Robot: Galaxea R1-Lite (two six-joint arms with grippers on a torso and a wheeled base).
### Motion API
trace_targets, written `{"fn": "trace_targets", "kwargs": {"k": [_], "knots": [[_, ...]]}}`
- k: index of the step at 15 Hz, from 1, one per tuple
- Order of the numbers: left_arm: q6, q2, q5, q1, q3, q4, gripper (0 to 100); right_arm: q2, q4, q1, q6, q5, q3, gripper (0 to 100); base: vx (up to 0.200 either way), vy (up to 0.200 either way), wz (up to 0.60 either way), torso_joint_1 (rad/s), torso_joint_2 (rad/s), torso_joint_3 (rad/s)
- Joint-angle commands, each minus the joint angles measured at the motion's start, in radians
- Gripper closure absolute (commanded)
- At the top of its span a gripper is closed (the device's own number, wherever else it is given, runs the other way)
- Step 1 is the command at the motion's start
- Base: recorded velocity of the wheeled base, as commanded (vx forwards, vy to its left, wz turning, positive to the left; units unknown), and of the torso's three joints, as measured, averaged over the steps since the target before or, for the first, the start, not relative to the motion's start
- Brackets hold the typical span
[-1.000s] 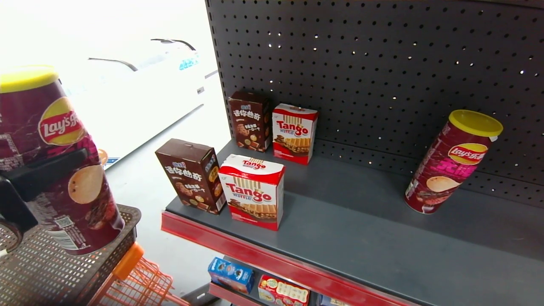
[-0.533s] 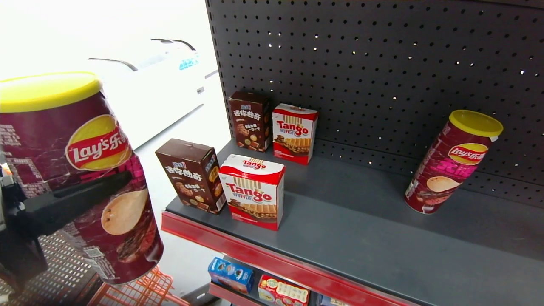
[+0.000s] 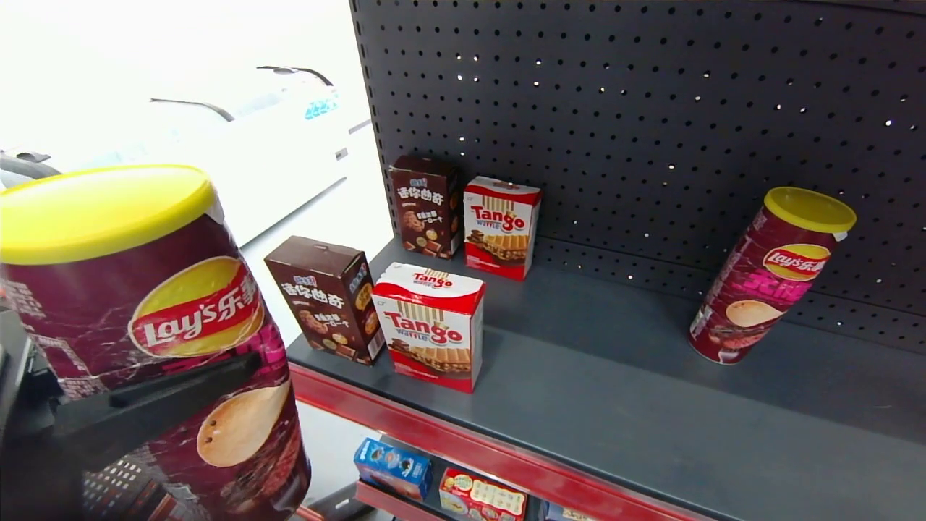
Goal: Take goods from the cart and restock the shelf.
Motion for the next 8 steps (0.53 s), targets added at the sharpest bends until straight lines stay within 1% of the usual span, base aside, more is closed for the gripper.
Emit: {"fn": "trace_targets", "kwargs": {"k": [1,4,8], "knots": [[0.0,0.004,0.001,-0.006,0.012,-0.003,100,0.0,-0.001,0.0,0.001,0.0,0.0,0,0.0,0.0,0.0,0.0,0.0,0.0],[0.0,0.004,-0.03,-0.026,0.011,-0.005,100,0.0,-0.001,0.0,-0.001,0.0,0.0,0,0.0,0.0,0.0,0.0,0.0,0.0],[0.002,0.009,-0.03,-0.077,-0.003,-0.005,100,0.0,-0.001,0.0,-0.001,0.0,0.0,0,0.0,0.0,-0.6,0.002,0.0,0.006]]}}
